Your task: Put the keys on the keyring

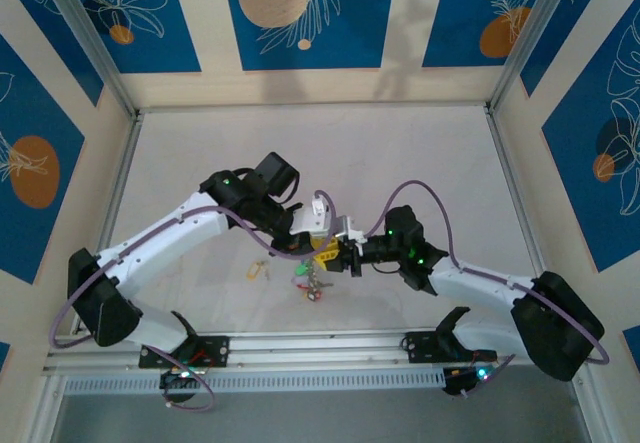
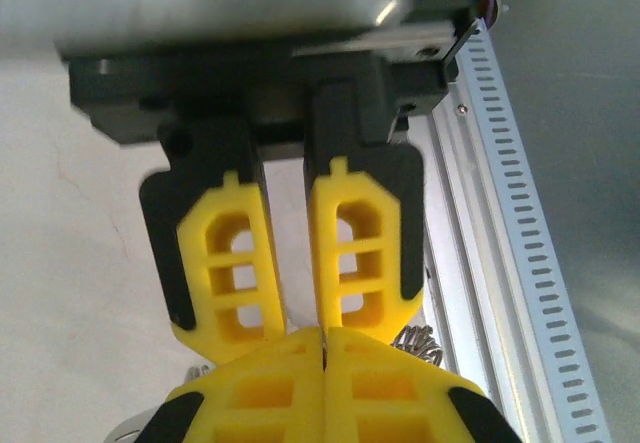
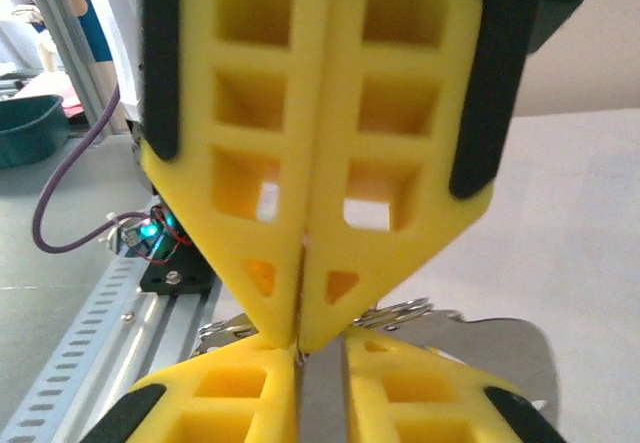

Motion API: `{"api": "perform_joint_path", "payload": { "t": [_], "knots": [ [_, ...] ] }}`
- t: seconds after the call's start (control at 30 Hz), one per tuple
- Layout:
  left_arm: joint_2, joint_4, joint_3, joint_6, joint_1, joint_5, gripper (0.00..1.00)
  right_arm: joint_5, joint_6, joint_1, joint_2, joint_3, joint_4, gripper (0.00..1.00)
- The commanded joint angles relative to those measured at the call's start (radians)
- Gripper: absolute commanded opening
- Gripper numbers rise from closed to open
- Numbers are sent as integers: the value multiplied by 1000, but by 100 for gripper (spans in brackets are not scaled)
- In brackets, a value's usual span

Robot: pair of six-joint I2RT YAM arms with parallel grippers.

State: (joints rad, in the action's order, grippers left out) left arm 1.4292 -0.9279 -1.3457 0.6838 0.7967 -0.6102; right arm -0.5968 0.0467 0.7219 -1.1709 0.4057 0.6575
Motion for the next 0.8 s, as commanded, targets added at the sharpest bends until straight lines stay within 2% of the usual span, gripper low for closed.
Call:
{"api": "perform_joint_path", "payload": {
  "t": [0.0,0.1,0.33,0.37,0.43,0.47,0.77],
  "knots": [
    [-45,34,12,31,-4,-79,0,-28,-31,8,-29,34,48,11],
    [-50,33,9,37,-6,-77,0,-27,-42,3,-44,38,64,0],
    [-64,40,34,22,-25,-115,0,-40,-91,-26,-27,-5,190,0],
    [-66,41,35,22,-27,-116,0,-40,-83,-26,-20,-6,179,4],
    [-67,52,36,10,-29,-91,0,-18,-72,-25,-8,-13,162,27],
    [-68,57,39,8,-30,-75,0,-5,-66,-25,0,-20,158,31],
    [-60,51,29,23,-30,-63,0,-27,-45,-48,47,-47,113,28]
  ]
}}
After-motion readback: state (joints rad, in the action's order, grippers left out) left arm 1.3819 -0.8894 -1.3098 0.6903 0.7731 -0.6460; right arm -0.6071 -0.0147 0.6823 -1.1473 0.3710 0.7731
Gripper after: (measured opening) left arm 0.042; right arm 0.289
